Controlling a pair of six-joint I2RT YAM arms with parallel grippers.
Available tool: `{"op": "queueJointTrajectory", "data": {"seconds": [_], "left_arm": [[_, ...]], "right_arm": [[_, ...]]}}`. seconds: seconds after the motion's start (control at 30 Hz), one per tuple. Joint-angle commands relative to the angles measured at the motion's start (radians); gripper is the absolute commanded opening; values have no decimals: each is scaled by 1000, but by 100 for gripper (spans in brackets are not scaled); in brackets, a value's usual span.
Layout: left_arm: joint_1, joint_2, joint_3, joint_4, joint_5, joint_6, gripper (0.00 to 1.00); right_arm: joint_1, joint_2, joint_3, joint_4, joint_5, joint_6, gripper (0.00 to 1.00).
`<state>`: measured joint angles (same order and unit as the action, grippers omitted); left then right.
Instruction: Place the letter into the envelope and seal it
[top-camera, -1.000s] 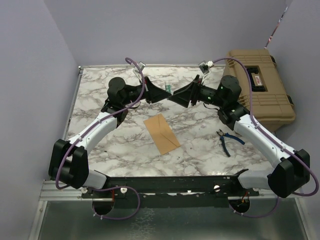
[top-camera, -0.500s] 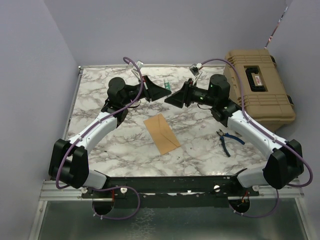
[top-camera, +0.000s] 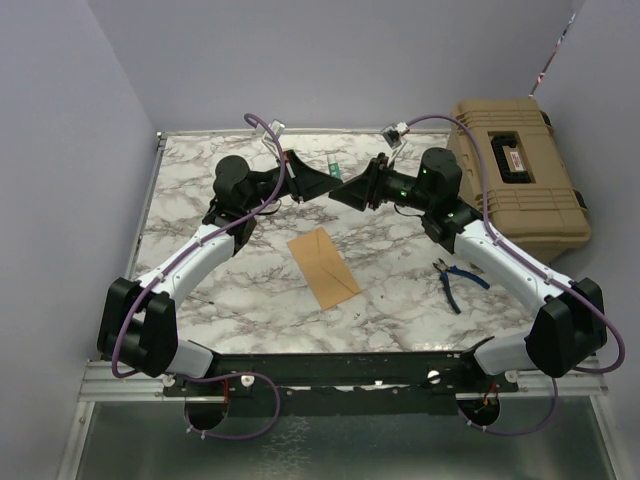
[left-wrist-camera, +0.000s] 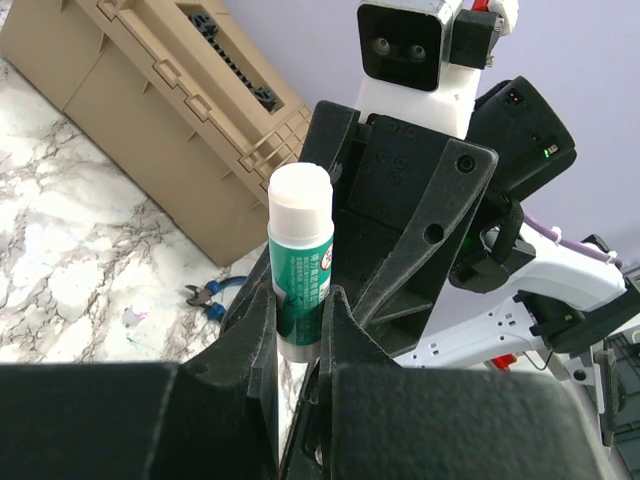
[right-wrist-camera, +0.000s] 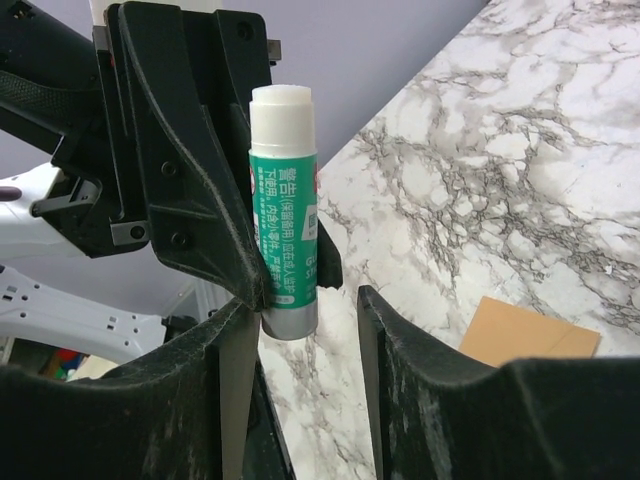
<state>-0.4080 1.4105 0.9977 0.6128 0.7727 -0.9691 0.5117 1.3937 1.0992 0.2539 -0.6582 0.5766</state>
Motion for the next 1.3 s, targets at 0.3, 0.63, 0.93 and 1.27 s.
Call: {"op": "queueJointTrajectory", "data": {"seconds": [0.3,0.63,0.93,1.27], "left_arm": [[0,-30,-25,62,-3,-25,12],[0,-20,1,66,-68,-20,63],[-3,2,-16,121,-105,9,57],[-22,9,-28,145,-88,17,0]], "right_arm": [[7,-10,7,37,89,-40,3],[7,-36,-13,11,15,-93,1],[6,-7,-12,52,-92,-21,1],[6,8,30,10,-66,15,8]]}}
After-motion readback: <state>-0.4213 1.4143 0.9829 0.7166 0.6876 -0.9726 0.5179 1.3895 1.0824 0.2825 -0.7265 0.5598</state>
